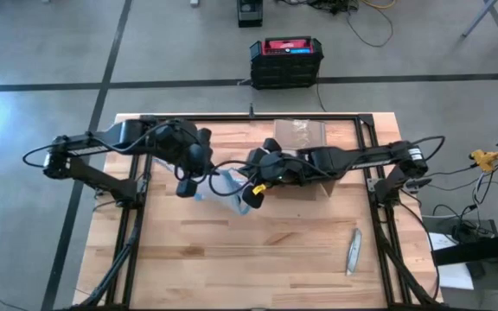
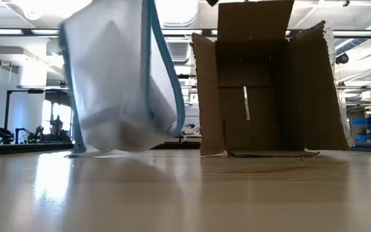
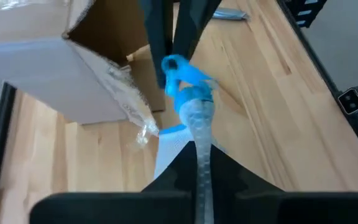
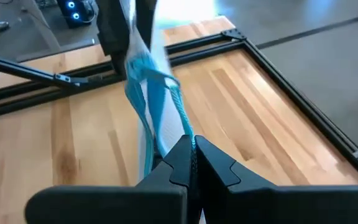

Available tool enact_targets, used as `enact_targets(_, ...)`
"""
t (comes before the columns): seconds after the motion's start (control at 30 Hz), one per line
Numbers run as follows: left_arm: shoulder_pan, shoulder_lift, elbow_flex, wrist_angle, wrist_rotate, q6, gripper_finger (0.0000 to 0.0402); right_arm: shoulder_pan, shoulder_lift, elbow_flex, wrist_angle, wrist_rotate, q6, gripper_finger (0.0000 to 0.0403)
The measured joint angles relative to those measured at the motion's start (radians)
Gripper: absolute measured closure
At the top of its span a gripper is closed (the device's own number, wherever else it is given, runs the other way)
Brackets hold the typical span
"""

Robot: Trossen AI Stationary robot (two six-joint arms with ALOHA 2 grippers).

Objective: Pack items into zip bag
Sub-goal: Close the blue transparent zip bag

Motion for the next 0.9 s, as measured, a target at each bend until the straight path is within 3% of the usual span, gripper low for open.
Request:
enact_targets(0.3,0.000,-0.061,0.002,-0.045,-0.034,-0.043,0.0401,0.040,0.000,0.000,0.005,0.042,0.024,0.0403)
enact_targets(0.73,0.000,-0.107,0.002,-0.047,-0.050,-0.097,0.0401,0.050,0.171,-0.001,0.125,0.046,0.061,0.0403)
enact_targets(0.9,0.000,-0.107,0.001,-0.081,-0.040,-0.106,0.0401,0.053,0.180,-0.001,0.118,0.071,0.061,0.0403)
